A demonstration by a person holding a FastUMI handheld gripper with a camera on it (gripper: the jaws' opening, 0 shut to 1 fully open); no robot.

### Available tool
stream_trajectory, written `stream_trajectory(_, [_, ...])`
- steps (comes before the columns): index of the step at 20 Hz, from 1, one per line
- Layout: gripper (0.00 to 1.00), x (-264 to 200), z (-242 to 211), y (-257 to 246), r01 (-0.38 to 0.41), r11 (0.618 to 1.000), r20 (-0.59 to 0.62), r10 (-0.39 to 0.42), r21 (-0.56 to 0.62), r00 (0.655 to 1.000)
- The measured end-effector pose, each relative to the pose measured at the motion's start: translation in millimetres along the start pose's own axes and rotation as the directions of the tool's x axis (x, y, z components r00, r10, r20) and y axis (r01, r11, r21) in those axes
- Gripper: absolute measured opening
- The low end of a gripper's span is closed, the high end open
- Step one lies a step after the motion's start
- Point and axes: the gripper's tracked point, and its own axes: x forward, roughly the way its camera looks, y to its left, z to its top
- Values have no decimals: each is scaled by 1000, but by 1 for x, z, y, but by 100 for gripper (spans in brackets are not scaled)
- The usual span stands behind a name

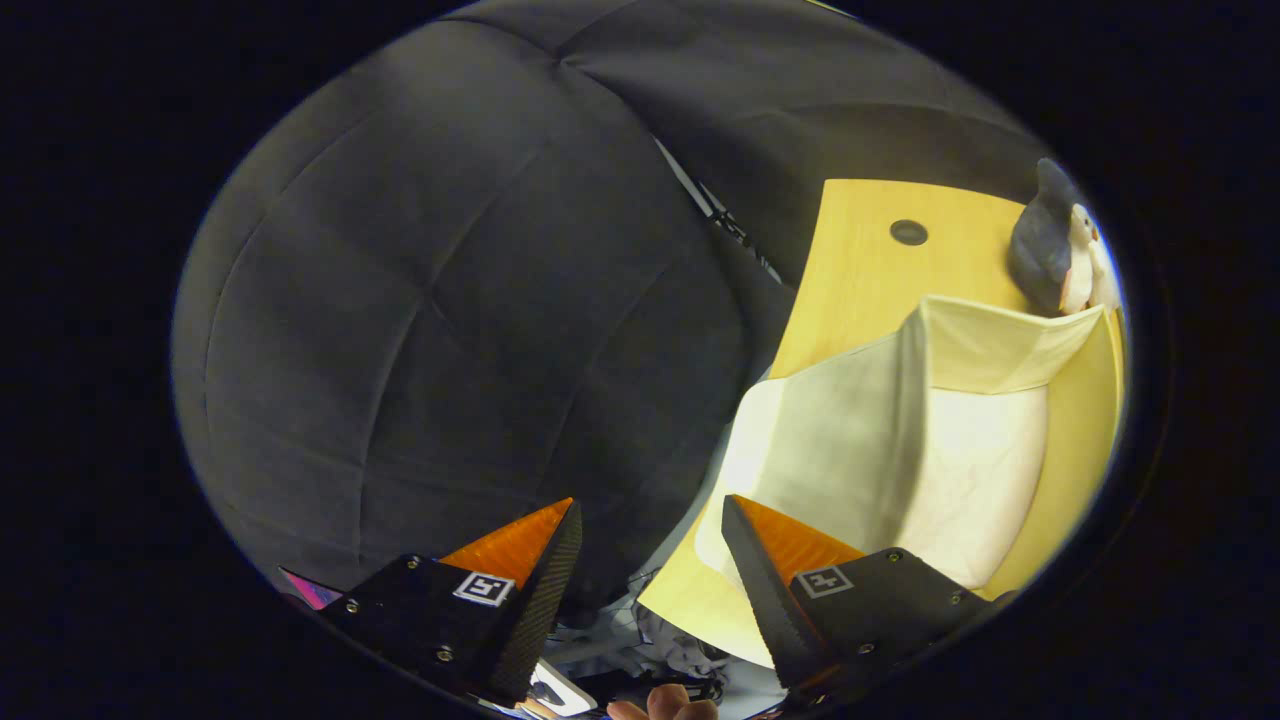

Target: Open the storage box then place both shoes into the box .Put the left shoe in first, then the right shoe, with the right side of both shoes facing outward in a uniform manner.

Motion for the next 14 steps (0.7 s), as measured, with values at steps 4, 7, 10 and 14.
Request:
stream_trajectory(4, [87, -64, 13, -17, -16, 1000, 65, 16, 8, 998])
stream_trajectory(7, [87, -110, 20, -42, -22, 999, 108, 19, 28, 994])
stream_trajectory(10, [87, -158, 27, -73, -9, 1000, 154, 4, 27, 988])
stream_trajectory(14, [87, -203, 25, -126, 76, 997, 227, -73, -2, 971])
